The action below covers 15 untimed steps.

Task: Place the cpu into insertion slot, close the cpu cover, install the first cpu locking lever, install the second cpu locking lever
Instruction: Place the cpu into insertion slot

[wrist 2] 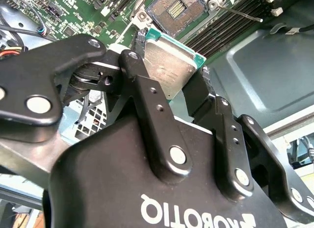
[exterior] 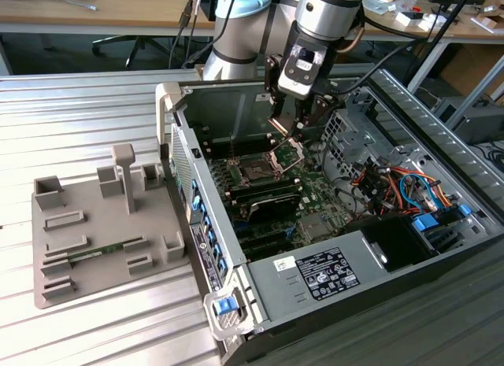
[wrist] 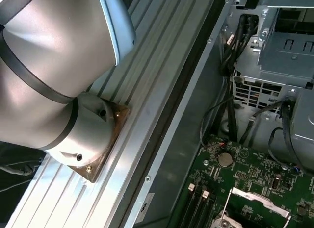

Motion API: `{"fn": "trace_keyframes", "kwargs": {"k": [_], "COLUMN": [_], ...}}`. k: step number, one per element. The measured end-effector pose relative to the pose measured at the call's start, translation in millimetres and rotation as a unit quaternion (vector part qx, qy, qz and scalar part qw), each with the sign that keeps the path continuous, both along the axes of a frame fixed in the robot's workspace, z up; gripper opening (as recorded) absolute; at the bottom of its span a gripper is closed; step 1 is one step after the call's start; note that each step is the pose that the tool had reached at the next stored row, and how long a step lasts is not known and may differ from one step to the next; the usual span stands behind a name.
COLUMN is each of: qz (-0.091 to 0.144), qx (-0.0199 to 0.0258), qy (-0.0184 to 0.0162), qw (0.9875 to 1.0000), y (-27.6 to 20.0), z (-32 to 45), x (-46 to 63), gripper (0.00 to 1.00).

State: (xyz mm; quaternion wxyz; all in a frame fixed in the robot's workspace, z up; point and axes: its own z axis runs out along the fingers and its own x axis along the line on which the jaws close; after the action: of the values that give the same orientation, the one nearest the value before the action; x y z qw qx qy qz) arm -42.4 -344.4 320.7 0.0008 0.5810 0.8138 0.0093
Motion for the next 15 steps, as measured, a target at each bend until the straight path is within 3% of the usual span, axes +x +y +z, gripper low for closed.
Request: {"fn": "trace_keyframes", "kwargs": {"k": [15], "qz": [-0.038], "qx": [0.0000], "qy": [0.0000], "qw": [0.9993], "y": [0.0], "z": [-0.5], "x": [0.0], "gripper": [0.54]}}
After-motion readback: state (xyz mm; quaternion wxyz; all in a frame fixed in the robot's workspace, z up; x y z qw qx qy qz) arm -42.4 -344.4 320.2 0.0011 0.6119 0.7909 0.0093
